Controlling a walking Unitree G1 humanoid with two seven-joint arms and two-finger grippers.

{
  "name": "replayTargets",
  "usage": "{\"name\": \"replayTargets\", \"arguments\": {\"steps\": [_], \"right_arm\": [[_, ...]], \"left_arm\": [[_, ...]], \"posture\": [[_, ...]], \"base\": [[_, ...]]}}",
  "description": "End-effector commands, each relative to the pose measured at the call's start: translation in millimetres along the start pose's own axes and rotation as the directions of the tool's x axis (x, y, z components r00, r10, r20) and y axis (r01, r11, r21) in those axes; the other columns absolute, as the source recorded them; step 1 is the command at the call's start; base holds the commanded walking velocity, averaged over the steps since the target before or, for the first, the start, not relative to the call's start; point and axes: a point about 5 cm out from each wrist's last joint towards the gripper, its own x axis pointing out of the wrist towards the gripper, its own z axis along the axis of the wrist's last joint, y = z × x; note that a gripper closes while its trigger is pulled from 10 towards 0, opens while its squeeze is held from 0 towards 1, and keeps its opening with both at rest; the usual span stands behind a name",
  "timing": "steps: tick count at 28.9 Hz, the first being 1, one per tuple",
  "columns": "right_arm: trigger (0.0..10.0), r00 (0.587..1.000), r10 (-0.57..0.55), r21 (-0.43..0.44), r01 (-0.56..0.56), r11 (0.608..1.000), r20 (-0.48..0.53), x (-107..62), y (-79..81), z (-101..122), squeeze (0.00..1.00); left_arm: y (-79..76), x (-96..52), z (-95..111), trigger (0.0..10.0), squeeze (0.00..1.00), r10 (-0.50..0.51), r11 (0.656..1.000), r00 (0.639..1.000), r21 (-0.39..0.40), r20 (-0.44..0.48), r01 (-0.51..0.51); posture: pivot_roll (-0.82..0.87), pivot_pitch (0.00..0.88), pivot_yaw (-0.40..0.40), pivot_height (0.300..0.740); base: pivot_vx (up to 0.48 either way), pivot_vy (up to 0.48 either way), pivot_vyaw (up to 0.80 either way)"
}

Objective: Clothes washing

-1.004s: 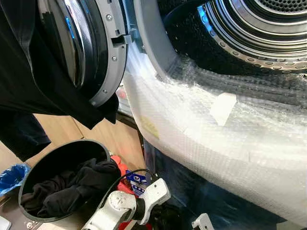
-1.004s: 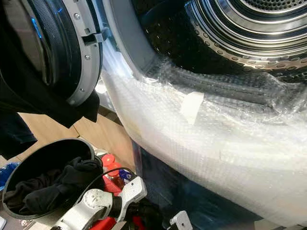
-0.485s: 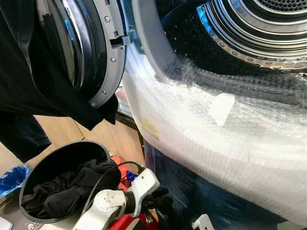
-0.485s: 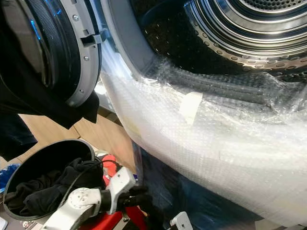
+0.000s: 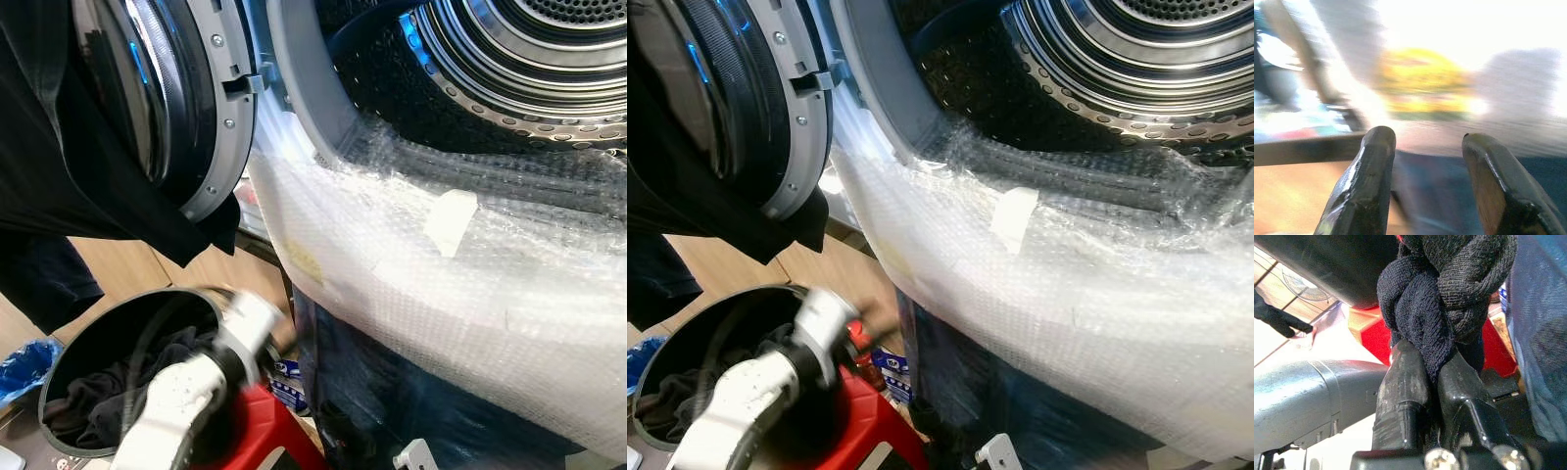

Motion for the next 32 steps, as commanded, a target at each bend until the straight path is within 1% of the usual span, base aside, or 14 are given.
{"name": "replayTargets", "arguments": {"steps": [1,2,5,10,12,14,17,23,24,25,26,29,30,32], "right_arm": [[0.0,1.000,0.002,-0.018,-0.002,1.000,0.006,2.8,2.3,1.3,0.00],[0.0,1.000,0.011,-0.036,-0.010,0.999,0.023,1.8,1.4,5.3,0.00],[0.0,0.995,0.047,-0.057,-0.042,0.997,0.089,-3.5,0.5,13.9,0.00],[0.0,0.993,0.067,-0.121,-0.054,0.991,0.102,-12.5,-2.1,19.6,0.00],[0.0,0.980,0.114,-0.171,-0.086,0.982,0.165,-19.4,1.1,33.5,0.00],[0.0,0.969,0.139,-0.208,-0.096,0.973,0.206,-24.5,4.1,44.7,0.00],[0.0,0.939,0.197,-0.287,-0.114,0.951,0.281,-35.2,14.7,67.6,0.00],[0.0,0.816,0.449,-0.491,-0.242,0.837,0.364,-67.2,62.1,127.8,0.00],[0.0,0.756,0.532,-0.585,-0.248,0.772,0.382,-86.0,78.6,155.8,0.00],[0.0,0.735,0.558,-0.612,-0.249,0.751,0.386,-92.1,84.7,164.1,0.00],[0.0,0.693,0.594,-0.641,-0.246,0.727,0.408,-101.8,92.0,176.7,0.00],[0.0,0.620,0.661,-0.695,-0.245,0.676,0.423,-119.7,107.4,197.4,0.00],[0.0,0.587,0.692,-0.756,-0.196,0.625,0.420,-129.9,120.5,219.9,0.00],[0.0,0.524,0.699,-0.775,-0.113,0.622,0.486,-137.1,129.0,248.9,0.00]], "left_arm": [[28.8,-10.0,-12.0,10.0,0.00,0.235,0.971,0.972,0.044,-0.027,-0.233],[48.5,-15.0,-18.7,10.0,0.00,0.385,0.923,0.922,0.016,-0.043,-0.384],[71.4,-24.4,-29.5,10.0,0.00,0.479,0.877,0.876,0.082,-0.063,-0.474],[85.1,-31.2,-38.6,10.0,0.00,0.568,0.823,0.819,0.080,-0.077,-0.563],[92.0,-33.8,-43.5,10.0,0.00,0.646,0.763,0.760,0.071,-0.074,-0.642],[93.1,-33.9,-44.8,10.0,0.00,0.661,0.751,0.747,0.061,-0.073,-0.658],[89.2,-29.5,-52.6,10.0,0.00,0.643,0.765,0.758,0.048,-0.109,-0.642],[74.9,-21.0,-61.4,10.0,0.00,0.611,0.788,0.780,0.016,-0.133,-0.615],[72.6,-20.1,-65.2,10.0,0.00,0.604,0.793,0.783,0.014,-0.147,-0.609],[72.2,-20.0,-66.2,10.0,0.00,0.603,0.794,0.784,0.012,-0.150,-0.608],[71.6,-20.0,-66.6,10.0,0.00,0.598,0.797,0.787,0.017,-0.150,-0.603],[71.1,-20.1,-67.4,10.0,0.00,0.591,0.803,0.793,0.019,-0.148,-0.595],[71.9,-20.5,-69.2,10.0,0.00,0.594,0.801,0.790,0.017,-0.151,-0.599],[71.0,-19.7,-71.1,10.0,0.00,0.590,0.804,0.793,0.017,-0.155,-0.595]], "posture": [[0.07,0.033,0.149,0.740],[0.07,0.036,0.149,0.740],[0.08,0.041,0.139,0.740],[0.07,0.047,0.140,0.740],[0.07,0.053,0.142,0.740],[0.05,0.062,0.150,0.740],[0.06,0.068,0.148,0.740],[0.05,0.072,0.146,0.740],[0.04,0.074,0.149,0.740],[0.04,0.074,0.149,0.740],[0.04,0.072,0.147,0.740],[0.04,0.070,0.148,0.740],[0.03,0.071,0.150,0.740],[0.03,0.071,0.150,0.740]], "base": [[0.000,0.000,0.00],[0.000,0.000,0.00],[0.000,0.000,0.00],[0.000,0.000,0.00],[0.000,0.000,0.00],[0.000,0.000,0.00],[0.000,0.000,0.00],[0.000,0.000,0.00],[0.000,0.000,0.00],[0.000,0.000,0.00],[0.000,0.000,0.00],[0.000,0.000,0.00],[0.000,0.000,0.00],[0.000,0.000,0.00]]}}
